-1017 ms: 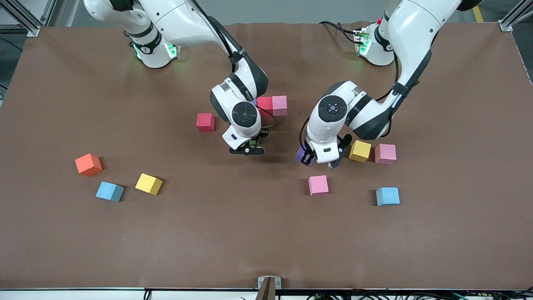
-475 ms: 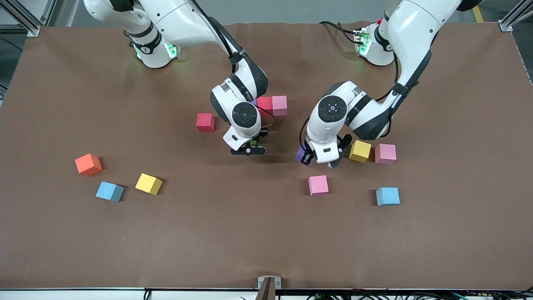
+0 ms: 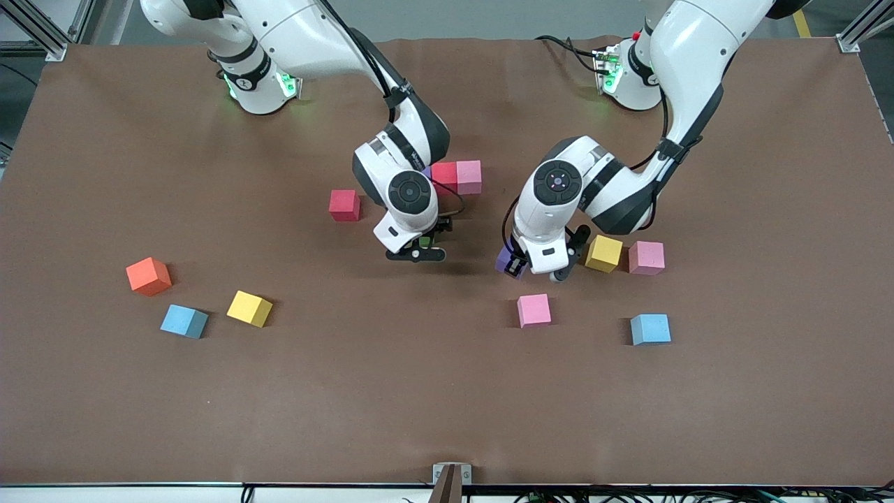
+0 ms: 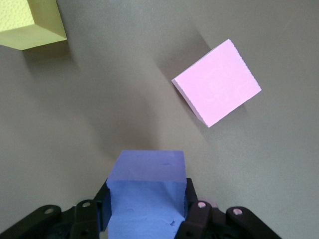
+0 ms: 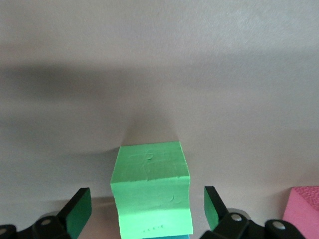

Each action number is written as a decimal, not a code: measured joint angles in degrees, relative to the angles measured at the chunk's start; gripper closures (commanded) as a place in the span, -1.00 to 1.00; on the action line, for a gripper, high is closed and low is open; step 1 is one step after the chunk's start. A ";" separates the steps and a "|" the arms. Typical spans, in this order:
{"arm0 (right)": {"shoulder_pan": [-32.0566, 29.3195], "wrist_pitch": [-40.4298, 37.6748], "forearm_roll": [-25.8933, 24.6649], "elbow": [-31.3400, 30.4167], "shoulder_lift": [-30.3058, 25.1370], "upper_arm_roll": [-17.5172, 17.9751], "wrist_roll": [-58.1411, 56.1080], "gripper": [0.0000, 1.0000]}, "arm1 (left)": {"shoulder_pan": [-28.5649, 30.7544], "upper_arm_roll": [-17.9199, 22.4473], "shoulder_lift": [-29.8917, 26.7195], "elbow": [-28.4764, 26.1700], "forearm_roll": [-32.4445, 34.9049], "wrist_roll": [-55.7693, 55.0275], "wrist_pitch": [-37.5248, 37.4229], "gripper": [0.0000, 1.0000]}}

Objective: Arrange 11 blocks into digit 3
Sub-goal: 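Set the green cube below light blue while the left gripper brings purple, then grasp the pink cube with the right gripper while the left gripper lowers purple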

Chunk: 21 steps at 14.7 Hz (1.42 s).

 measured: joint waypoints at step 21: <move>-7.83 -1.70 -2.25 -22.30 -18.15 -7.76 -26.55 -1.00 | -11.71 -0.09 5.18 -1.62 0.00 -41.56 8.83 0.24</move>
